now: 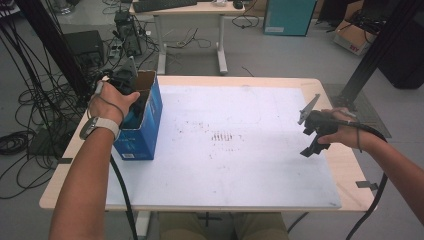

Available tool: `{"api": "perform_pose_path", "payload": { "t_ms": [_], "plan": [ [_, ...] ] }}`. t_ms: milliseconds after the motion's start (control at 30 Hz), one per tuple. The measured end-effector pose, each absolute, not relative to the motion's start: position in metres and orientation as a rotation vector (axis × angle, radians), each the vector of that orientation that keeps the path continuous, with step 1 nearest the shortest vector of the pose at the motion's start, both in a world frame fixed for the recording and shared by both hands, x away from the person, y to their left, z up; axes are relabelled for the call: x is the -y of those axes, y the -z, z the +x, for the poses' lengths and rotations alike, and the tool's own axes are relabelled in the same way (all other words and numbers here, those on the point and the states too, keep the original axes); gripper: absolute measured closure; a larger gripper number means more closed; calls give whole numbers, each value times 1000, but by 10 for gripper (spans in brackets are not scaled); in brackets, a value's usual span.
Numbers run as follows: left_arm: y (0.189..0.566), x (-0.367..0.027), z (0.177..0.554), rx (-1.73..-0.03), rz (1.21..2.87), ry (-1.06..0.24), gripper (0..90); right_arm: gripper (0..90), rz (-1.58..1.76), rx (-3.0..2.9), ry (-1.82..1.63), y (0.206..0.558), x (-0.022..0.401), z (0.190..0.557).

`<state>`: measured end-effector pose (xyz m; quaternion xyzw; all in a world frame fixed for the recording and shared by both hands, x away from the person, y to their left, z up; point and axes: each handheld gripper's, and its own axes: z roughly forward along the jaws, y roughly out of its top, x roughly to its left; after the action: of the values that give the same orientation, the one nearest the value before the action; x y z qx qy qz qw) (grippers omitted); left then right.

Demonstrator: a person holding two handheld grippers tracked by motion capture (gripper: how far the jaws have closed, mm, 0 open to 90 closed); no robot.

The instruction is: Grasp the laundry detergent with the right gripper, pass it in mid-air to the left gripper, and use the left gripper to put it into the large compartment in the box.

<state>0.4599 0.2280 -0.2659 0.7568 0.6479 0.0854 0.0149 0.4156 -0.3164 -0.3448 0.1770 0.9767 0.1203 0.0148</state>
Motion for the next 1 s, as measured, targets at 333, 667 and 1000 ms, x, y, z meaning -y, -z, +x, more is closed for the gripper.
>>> {"api": "perform_pose_path", "payload": {
  "t_ms": [333, 667, 1000],
  "plan": [
    [270, -227, 460, -2013, 2368, -268, 375, 87, 550, -3038, -382, 344, 317, 415],
    [270, -227, 460, -2013, 2373, -261, 375, 87, 547, -3039, -367, 344, 319, 414],
    [270, -227, 460, -2015, 2374, -261, 375, 87, 550, -3035, -375, 345, 318, 414]
  ]
}}
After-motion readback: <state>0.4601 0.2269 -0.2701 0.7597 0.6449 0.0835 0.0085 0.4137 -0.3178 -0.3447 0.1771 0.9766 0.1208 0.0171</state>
